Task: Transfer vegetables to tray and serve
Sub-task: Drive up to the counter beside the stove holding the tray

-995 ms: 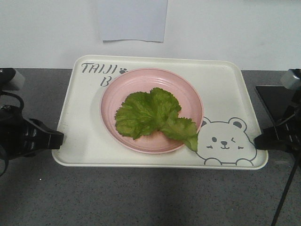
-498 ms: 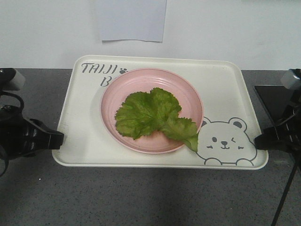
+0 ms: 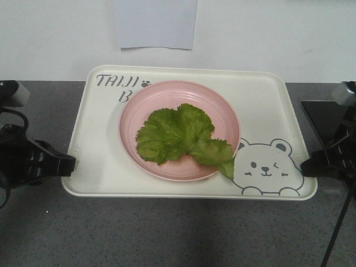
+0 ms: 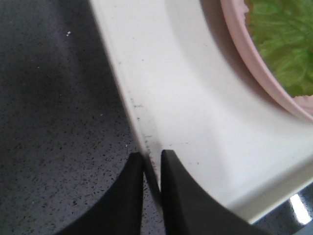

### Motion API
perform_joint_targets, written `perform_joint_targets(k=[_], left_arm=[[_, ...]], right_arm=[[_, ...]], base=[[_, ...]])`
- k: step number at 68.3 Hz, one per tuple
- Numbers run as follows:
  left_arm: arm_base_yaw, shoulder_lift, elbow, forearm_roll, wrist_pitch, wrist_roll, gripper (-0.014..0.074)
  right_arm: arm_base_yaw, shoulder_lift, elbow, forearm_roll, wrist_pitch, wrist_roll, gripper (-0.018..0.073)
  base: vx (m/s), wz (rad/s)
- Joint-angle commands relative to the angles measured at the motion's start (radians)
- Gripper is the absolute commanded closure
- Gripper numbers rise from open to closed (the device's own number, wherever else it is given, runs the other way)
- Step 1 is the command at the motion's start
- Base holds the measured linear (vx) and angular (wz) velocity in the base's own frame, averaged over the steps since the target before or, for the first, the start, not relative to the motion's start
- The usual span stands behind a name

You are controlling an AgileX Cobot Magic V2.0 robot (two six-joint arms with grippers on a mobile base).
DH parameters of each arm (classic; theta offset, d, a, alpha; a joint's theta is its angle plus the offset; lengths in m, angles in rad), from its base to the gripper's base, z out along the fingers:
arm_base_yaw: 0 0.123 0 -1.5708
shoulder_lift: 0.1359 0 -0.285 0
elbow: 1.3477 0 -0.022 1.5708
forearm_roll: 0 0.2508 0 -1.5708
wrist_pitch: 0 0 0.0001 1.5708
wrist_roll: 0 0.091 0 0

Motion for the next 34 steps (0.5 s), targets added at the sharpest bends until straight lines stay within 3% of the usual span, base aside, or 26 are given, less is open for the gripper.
perform_joint_targets(k=[1,34], left_arm=[[-0.014,-0.023,-0.031,-0.099,-0.037,0.031,0.0603],[-0.014,-0.022,-0.031,-0.098,-0.059,0.031,0.0603]], right_arm=[[0.010,-0.029,-0.026,0.146,0.033,-0.041,0.0562],[0.010,-0.029,-0.026,0.150,0.043,-0.040,0.0562]], base=[[0.00,0.00],[0.00,0.00]])
